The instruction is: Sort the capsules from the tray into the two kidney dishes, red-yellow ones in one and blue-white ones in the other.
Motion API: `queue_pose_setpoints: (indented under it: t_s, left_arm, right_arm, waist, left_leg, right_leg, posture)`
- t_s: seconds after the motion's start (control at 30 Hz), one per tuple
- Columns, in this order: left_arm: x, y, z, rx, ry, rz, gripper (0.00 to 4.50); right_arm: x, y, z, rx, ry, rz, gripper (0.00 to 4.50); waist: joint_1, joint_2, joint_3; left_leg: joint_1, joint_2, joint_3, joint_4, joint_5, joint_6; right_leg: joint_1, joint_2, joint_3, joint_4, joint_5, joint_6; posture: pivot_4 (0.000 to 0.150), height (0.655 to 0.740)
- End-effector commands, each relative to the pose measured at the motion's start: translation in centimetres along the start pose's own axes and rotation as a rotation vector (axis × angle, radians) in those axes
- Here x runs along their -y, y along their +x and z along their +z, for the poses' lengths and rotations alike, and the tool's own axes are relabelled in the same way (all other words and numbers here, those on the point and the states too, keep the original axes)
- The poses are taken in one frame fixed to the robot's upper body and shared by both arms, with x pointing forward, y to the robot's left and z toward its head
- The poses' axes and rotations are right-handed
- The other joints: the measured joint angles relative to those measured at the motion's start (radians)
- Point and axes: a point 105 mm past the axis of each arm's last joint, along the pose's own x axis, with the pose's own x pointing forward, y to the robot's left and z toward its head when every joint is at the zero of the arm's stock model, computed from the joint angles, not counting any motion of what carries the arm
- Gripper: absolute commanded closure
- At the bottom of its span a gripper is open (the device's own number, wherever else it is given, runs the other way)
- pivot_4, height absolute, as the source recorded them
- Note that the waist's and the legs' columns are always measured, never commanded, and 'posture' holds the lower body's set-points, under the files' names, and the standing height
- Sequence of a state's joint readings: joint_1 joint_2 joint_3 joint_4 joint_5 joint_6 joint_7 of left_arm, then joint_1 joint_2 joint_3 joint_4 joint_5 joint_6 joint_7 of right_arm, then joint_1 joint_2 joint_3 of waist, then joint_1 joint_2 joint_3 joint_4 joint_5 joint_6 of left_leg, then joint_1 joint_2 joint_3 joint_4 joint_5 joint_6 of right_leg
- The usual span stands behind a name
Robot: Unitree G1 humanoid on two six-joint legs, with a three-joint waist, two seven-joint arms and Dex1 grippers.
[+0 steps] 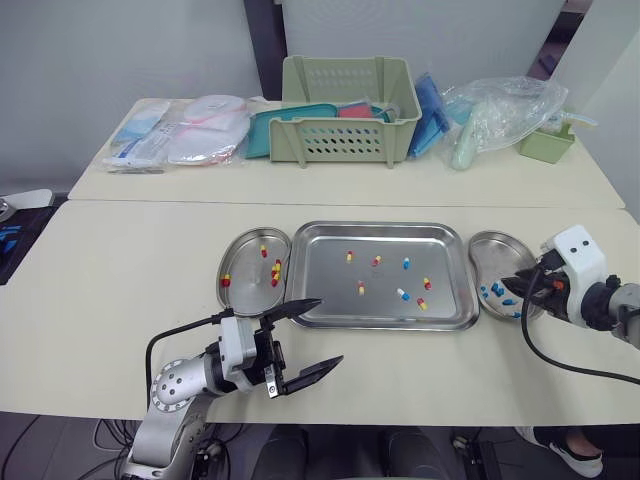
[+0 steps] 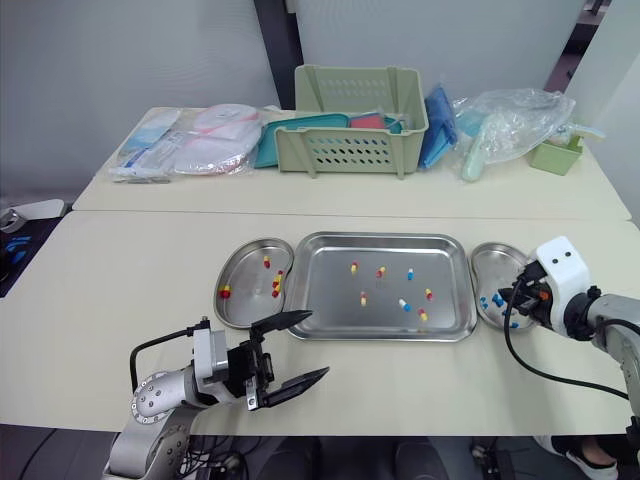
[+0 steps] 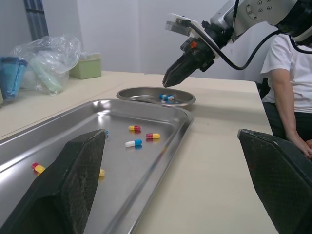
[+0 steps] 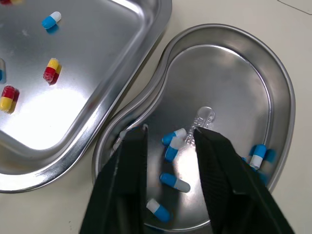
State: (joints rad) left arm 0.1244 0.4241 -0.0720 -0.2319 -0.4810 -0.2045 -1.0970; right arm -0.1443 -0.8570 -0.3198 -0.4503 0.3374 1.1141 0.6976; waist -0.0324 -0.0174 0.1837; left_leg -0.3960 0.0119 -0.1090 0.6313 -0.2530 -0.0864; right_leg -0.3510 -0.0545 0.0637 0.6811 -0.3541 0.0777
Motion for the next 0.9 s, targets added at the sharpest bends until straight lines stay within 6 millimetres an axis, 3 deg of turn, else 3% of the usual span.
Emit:
queue_pose_setpoints:
  t_s: [0.03,0.13,0.27,0.47,0.53,0.6,0.67,0.7,0.8,0.9]
  left_arm:
    - [-0.4,-0.3,0.9,0.020,0.038,0.040,0.00]
    - [-1.3,-1.3,1.5,-0.009,0.049,0.129,0.00]
    - [-3.8,-4.2,1.8,-0.115,0.023,0.349,0.00]
    - [-7.8,-11.1,2.5,-0.292,0.068,0.662,0.00]
    - [-8.6,-14.3,2.7,-0.352,0.048,0.764,0.00]
    - [-8.7,-16.7,2.6,-0.411,0.051,0.811,0.00]
    - [-9.1,-20.6,2.5,-0.497,0.044,0.906,0.00]
    - [-8.9,-21.8,2.5,-0.529,0.042,0.922,0.00]
    - [-8.3,-23.7,2.0,-0.573,0.039,0.959,0.00]
    - [-7.8,-24.7,1.2,-0.579,0.012,1.003,0.00]
  right_arm:
    - [1.3,-1.2,1.3,0.058,-0.043,-0.056,1.89]
    - [1.3,-1.8,1.1,0.070,-0.087,-0.039,1.04]
    - [2.0,-2.6,0.3,0.108,-0.153,-0.048,1.04]
    - [2.7,-4.3,-1.9,0.188,-0.277,-0.016,1.04]
    - [3.0,-5.0,-3.0,0.171,-0.316,0.011,1.04]
    - [3.3,-5.5,-4.0,0.160,-0.335,0.030,1.04]
    - [3.8,-6.2,-4.7,0.156,-0.288,0.052,1.04]
    - [3.9,-6.4,-5.2,0.141,-0.273,0.075,0.86]
    - [4.7,-7.3,-6.5,0.093,-0.255,0.107,0.14]
    - [5.6,-8.0,-7.1,0.075,-0.257,0.091,0.03]
  waist:
    - [0.000,0.000,0.000]
    - [0.000,0.000,0.000]
    - [0.001,0.000,0.000]
    - [0.001,0.000,0.000]
    - [0.000,0.000,0.000]
    - [-0.004,0.000,0.000]
    - [-0.005,0.000,0.000]
    - [-0.007,0.000,0.000]
    - [-0.007,-0.001,0.000]
    - [-0.003,-0.001,0.001]
  left_leg:
    - [0.000,0.000,0.000,0.000,0.000,0.000]
    - [0.000,0.000,0.000,0.000,0.000,0.000]
    - [0.000,0.000,0.000,0.000,0.000,0.000]
    - [0.001,0.000,0.000,0.000,0.000,0.000]
    - [0.002,0.000,0.000,0.000,0.000,0.000]
    - [0.003,0.000,0.000,-0.001,0.000,0.000]
    - [0.004,0.000,0.001,-0.001,0.000,0.000]
    - [0.005,0.000,0.001,-0.001,0.000,0.000]
    - [0.008,0.000,0.001,-0.002,0.000,0.000]
    - [0.011,0.000,0.002,-0.002,0.000,0.000]
  right_leg:
    - [0.000,0.000,0.000,0.000,0.000,0.000]
    - [0.000,0.000,0.000,0.000,0.000,0.000]
    - [0.000,0.000,0.000,0.000,0.000,0.000]
    - [0.001,0.000,0.000,0.000,0.000,0.000]
    - [0.002,0.000,0.000,0.000,0.000,0.000]
    - [0.002,0.000,0.000,0.000,0.000,0.000]
    - [0.003,0.000,0.001,0.000,0.000,0.000]
    - [0.004,0.000,0.001,0.000,0.000,0.000]
    - [0.007,0.000,0.001,-0.001,0.000,0.000]
    - [0.011,0.000,0.001,-0.002,0.000,0.000]
  posture:
    - [0.150,0.7390]
    - [0.150,0.7390]
    - [0.150,0.7390]
    - [0.150,0.7390]
    - [0.150,0.7390]
    - [0.150,0.7390]
    - [0.150,0.7390]
    - [0.150,0.7390]
    - [0.150,0.7390]
    - [0.150,0.7390]
